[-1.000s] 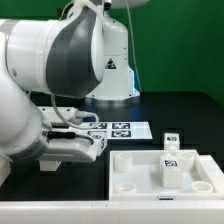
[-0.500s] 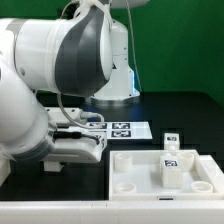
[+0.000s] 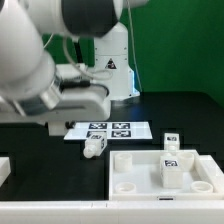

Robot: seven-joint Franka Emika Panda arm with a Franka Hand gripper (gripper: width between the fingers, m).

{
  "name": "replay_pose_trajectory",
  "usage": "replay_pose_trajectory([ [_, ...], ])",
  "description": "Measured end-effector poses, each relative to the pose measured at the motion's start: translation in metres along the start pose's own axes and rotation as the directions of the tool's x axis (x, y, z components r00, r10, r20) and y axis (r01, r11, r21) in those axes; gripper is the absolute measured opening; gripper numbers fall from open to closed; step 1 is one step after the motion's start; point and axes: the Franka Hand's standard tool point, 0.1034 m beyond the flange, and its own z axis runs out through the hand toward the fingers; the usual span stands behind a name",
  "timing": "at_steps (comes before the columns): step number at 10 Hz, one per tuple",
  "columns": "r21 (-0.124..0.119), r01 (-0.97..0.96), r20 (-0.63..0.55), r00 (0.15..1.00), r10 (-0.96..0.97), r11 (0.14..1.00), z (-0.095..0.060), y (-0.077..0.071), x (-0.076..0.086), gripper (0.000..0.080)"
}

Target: Assemble one leg

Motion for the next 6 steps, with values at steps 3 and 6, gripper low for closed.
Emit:
replay_pose_trajectory([
  [3,-0.013,0.019,-0.124,0.992,-0.021,1.0,-0.005,0.004,0.015,0.0282],
  [6,0.018,-0.011,-0.272,0.962,0.015,1.0,-0.01,0.005,0.019,0.0282],
])
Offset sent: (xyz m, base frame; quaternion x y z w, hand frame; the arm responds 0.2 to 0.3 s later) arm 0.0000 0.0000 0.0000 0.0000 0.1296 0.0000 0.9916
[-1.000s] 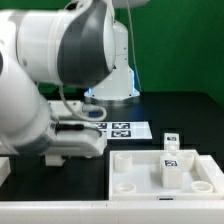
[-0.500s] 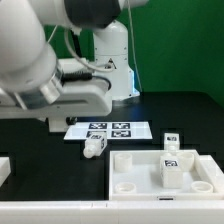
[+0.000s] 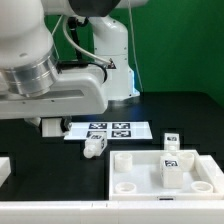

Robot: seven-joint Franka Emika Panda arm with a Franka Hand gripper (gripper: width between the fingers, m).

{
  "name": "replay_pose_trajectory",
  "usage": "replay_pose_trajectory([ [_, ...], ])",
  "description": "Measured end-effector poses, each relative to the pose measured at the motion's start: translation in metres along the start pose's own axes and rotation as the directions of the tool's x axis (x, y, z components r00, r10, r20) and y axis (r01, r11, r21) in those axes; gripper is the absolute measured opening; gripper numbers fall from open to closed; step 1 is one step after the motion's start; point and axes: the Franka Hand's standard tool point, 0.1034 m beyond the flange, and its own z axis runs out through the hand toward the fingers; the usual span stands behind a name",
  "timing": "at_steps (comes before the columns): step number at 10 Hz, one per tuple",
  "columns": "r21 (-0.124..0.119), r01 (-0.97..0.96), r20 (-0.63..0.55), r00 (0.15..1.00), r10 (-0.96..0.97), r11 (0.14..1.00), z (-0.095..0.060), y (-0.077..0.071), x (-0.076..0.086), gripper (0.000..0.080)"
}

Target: Assemble one leg

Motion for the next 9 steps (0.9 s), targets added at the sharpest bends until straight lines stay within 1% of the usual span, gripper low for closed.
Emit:
replay_pose_trajectory([
  [1,0.029,-0.035,-0.006,0.999,0.035,0.999,-0.003,-0.009,-0.006,0.0282],
  [2,0.062,-0.061,-0.08,0.995,0.066,0.996,-0.008,-0.023,-0.005,0.0282],
  [3,0.08,-0.099,-0.142,0.984,0.109,0.992,-0.011,-0.036,-0.01,0.0282],
  [4,0.071,-0.081,-0.189,0.977,0.094,0.994,-0.014,-0.044,-0.014,0.0282],
  [5,0.062,-0.08,-0.284,0.954,0.094,0.995,-0.016,-0.041,-0.006,0.0282],
  [8,0.034,-0.086,-0.496,0.863,0.092,0.996,-0.018,-0.038,0.0,0.0282],
  [9,0.029,-0.072,-0.503,0.861,0.077,0.997,-0.015,-0.05,-0.001,0.0282],
])
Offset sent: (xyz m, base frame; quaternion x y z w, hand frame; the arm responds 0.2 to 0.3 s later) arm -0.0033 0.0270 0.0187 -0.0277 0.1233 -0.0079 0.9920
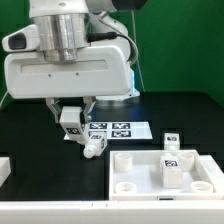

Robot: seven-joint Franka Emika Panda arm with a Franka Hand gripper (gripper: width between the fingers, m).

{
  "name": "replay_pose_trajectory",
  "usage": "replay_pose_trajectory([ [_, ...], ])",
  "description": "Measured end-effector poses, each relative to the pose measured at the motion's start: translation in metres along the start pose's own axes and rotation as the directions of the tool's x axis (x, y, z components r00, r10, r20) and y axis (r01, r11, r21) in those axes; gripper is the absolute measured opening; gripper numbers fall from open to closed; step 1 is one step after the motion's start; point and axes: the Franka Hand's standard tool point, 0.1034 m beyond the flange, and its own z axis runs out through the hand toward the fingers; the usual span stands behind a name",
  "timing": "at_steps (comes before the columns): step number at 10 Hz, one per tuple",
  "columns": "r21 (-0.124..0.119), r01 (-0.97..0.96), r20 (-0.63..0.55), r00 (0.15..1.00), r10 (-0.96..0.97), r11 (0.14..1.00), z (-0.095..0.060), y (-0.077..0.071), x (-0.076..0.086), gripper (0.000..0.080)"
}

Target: Assemble one leg

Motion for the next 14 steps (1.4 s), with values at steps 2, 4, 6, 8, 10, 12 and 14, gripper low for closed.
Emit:
replay_pose_trajectory([
  [2,0.019,0.03,-0.021,0.999,-0.029,0.999,-0.004,-0.042,0.006,0.0282],
  [4,0.039,0.041,-0.043,0.998,-0.04,0.998,-0.007,-0.089,0.018,0.0282],
  [6,0.042,0.065,-0.071,0.996,-0.062,0.997,-0.008,-0.104,0.026,0.0282],
  [8,0.041,0.064,-0.086,0.994,-0.061,0.997,-0.006,-0.103,0.026,0.0282],
  [10,0.033,0.078,-0.201,0.977,-0.07,0.996,-0.008,-0.103,0.035,0.0282],
  [12,0.015,0.142,-0.375,0.918,-0.126,0.99,-0.02,-0.128,0.05,0.0282],
  [14,-0.004,0.19,-0.49,0.856,-0.167,0.982,-0.022,-0.151,0.055,0.0282],
])
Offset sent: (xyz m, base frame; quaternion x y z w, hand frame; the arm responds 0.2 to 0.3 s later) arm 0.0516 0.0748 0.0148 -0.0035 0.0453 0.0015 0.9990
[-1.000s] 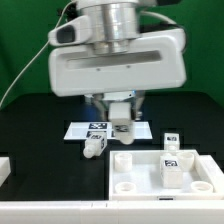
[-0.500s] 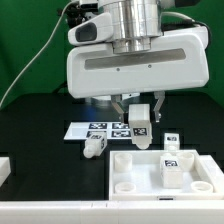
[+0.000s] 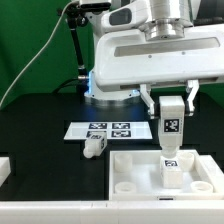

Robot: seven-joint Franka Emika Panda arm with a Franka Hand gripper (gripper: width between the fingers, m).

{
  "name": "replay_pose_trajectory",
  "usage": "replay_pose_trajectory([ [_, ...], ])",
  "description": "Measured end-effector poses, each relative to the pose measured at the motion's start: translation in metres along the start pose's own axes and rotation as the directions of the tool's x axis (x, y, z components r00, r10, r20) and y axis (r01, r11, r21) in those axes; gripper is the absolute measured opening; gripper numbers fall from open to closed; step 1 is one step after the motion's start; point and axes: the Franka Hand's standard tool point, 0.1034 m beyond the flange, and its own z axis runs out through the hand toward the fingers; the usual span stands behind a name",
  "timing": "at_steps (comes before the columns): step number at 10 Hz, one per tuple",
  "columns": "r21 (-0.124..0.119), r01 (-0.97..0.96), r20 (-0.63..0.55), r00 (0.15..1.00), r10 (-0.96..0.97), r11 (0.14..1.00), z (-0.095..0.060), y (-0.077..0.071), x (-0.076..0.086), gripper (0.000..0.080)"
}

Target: Assemble one leg

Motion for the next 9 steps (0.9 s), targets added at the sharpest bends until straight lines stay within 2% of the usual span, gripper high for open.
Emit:
replay_pose_trajectory([
  [4,-0.003,0.001,0.005,1.0,-0.001,1.0,0.003,0.002,-0.004,0.0282],
  [6,0.019,0.023,-0.005,1.0,-0.023,1.0,0.01,-0.026,-0.013,0.0282],
  [7,0.025,0.032,-0.01,0.999,-0.031,0.999,0.013,-0.035,-0.018,0.0282],
  [9,0.021,0.036,-0.033,0.999,-0.035,0.999,0.014,-0.031,-0.016,0.0282],
])
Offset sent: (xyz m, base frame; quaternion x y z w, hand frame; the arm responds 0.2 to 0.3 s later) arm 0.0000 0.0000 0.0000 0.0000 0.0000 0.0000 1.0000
